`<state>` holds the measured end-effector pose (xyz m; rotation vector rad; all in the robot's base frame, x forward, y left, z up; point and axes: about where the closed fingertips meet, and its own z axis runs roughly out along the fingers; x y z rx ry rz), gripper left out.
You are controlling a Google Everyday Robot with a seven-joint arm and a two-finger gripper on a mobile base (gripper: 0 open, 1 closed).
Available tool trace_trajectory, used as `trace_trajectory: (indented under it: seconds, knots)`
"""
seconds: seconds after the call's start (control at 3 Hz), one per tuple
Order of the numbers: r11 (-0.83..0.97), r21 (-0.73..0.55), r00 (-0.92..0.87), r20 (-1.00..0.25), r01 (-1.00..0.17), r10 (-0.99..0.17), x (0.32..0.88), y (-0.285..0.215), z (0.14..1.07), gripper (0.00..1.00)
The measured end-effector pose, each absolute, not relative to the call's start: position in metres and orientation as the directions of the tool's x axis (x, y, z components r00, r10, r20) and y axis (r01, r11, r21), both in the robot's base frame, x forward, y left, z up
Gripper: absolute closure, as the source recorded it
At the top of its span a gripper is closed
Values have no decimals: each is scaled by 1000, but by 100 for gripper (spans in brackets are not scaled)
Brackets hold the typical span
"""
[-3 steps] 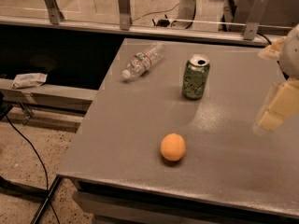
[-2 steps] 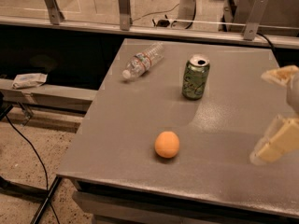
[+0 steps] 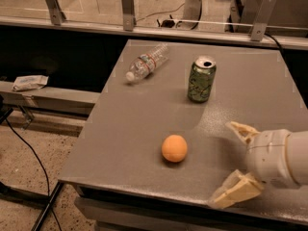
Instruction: Move orange near green can
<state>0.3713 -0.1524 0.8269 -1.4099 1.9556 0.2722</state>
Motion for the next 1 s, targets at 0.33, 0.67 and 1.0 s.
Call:
trace_trajectory:
  seconds: [0.33,0.67,1.0]
  knots:
    - [349,-166,-111,-752,-922,-649,385,-89,819,0]
    - [343,-151,-105,-774,-927,-624,387,-75,822,0]
    - [343,-152,-105,-773,-927,-626,387,-76,822,0]
